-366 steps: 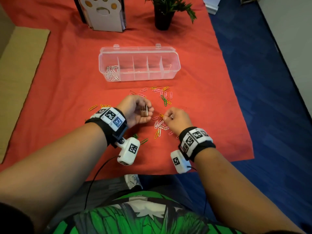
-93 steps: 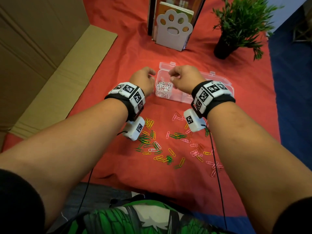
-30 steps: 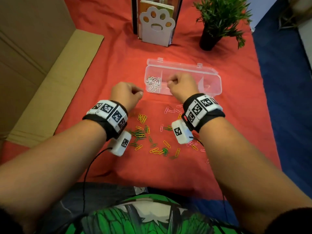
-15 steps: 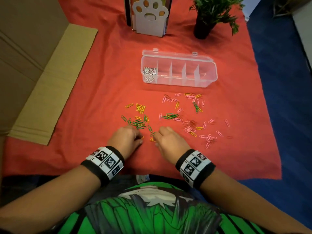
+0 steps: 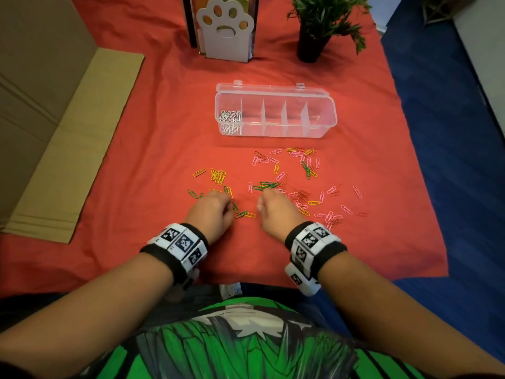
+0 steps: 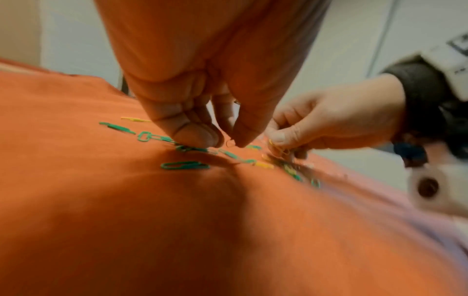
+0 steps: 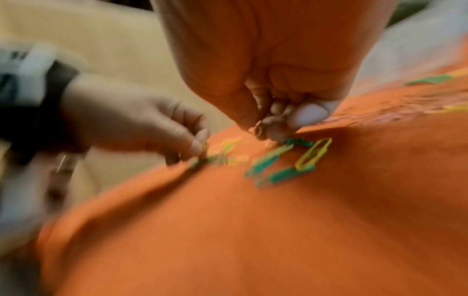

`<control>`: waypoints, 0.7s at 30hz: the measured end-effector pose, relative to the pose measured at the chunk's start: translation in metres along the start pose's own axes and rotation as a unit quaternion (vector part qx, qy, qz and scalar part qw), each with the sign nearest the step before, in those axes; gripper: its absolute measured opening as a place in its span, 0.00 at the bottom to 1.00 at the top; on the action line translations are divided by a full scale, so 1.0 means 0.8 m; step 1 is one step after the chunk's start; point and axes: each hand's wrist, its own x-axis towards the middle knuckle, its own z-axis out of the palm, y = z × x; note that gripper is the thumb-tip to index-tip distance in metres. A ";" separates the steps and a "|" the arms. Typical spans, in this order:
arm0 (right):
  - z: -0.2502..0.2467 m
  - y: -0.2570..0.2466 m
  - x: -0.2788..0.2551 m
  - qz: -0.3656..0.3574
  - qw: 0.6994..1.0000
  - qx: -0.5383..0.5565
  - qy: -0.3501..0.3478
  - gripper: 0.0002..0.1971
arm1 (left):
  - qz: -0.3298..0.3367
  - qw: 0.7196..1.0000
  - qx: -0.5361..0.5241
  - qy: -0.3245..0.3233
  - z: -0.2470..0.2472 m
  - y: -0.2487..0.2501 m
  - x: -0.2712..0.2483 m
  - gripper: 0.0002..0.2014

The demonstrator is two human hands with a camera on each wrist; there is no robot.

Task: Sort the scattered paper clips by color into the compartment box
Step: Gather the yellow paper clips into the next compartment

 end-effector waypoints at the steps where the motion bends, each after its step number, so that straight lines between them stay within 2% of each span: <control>1: -0.007 0.004 0.002 0.037 0.997 0.072 0.007 0.07 | -0.013 0.998 -0.053 0.020 -0.004 0.001 0.003 0.03; 3: -0.019 0.010 0.005 0.102 0.966 0.235 0.010 0.09 | -0.069 0.985 -0.155 0.029 -0.014 0.001 0.013 0.07; 5: -0.028 0.016 0.006 0.150 0.908 0.391 -0.003 0.13 | -0.149 0.953 -0.262 0.013 -0.025 -0.001 0.026 0.11; 7: -0.033 0.016 0.006 0.176 0.852 0.493 -0.016 0.15 | -0.231 0.879 -0.418 0.017 -0.037 0.000 0.037 0.15; 8: -0.034 0.016 0.006 0.182 0.842 0.507 -0.023 0.14 | -0.261 0.837 -0.481 0.026 -0.045 0.000 0.040 0.15; 9: -0.032 0.016 0.007 0.185 0.851 0.491 -0.029 0.13 | -0.281 0.805 -0.521 0.037 -0.053 0.000 0.044 0.15; 10: -0.030 0.016 0.009 0.178 0.879 0.441 -0.031 0.13 | -0.295 0.783 -0.545 0.048 -0.059 -0.002 0.048 0.15; 12: -0.024 0.016 0.011 0.145 0.955 0.259 -0.021 0.12 | -0.314 0.766 -0.557 0.065 -0.065 -0.013 0.058 0.13; 13: -0.022 0.016 0.011 0.121 0.980 0.161 -0.007 0.11 | -0.315 0.780 -0.535 0.074 -0.066 -0.020 0.064 0.12; 14: -0.020 0.013 0.010 0.103 0.992 0.076 0.004 0.07 | -0.306 0.820 -0.477 0.086 -0.066 -0.026 0.070 0.11; 15: -0.017 0.011 0.010 0.082 0.996 0.007 0.015 0.04 | -0.287 0.876 -0.378 0.091 -0.065 -0.033 0.075 0.10; 16: -0.013 0.008 0.009 0.061 0.996 -0.058 0.028 0.08 | -0.259 0.924 -0.263 0.097 -0.064 -0.038 0.078 0.08; 17: -0.008 0.005 0.007 0.041 0.992 -0.118 0.031 0.12 | -0.235 0.953 -0.159 0.109 -0.061 -0.040 0.080 0.10; 19: 0.000 -0.005 0.005 -0.003 0.977 -0.207 0.042 0.13 | -0.201 0.971 -0.029 0.125 -0.056 -0.042 0.080 0.17; 21: 0.002 -0.012 0.005 -0.031 0.969 -0.244 0.031 0.15 | -0.184 0.973 0.004 0.137 -0.051 -0.040 0.082 0.21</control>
